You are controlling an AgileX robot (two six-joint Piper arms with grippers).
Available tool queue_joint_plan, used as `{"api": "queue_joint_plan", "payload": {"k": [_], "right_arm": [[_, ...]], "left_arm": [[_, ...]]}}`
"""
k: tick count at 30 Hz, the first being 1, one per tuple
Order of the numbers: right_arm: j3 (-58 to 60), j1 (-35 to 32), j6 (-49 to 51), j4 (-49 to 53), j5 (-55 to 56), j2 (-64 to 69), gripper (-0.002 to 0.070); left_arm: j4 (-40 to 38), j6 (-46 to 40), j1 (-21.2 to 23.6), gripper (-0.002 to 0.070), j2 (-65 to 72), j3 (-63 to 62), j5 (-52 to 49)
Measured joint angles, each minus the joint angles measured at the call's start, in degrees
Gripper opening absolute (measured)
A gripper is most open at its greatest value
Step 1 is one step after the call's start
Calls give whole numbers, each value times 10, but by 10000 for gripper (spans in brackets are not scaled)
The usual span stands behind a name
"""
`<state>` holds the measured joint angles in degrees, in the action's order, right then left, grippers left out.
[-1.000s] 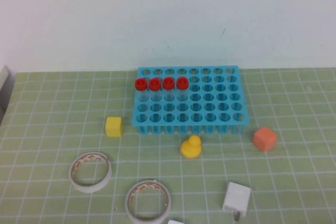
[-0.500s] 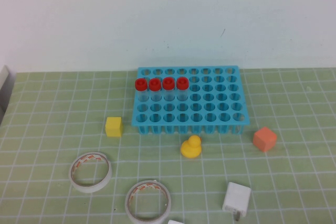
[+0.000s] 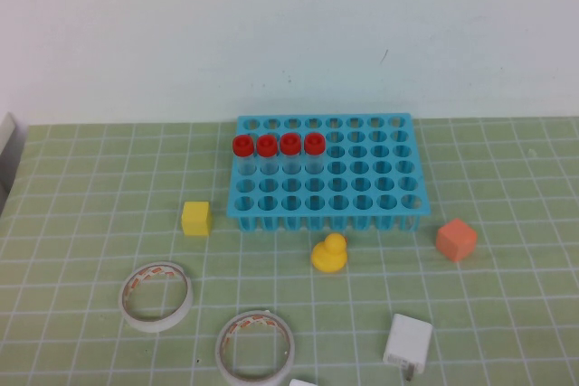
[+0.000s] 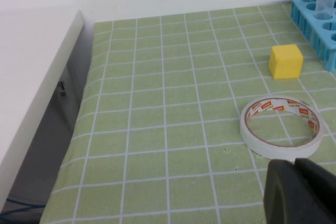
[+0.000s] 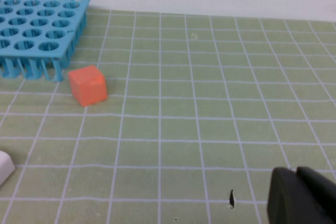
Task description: Place the test tubes
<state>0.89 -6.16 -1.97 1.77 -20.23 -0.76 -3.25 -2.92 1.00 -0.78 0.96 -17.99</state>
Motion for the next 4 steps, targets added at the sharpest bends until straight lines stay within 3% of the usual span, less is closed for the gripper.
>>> {"api": "queue_joint_plan", "payload": {"k": [4], "right_arm": [[0,0,0,0,0,0,-1]], "left_arm": [[0,0,0,-1,0,0,0]]}}
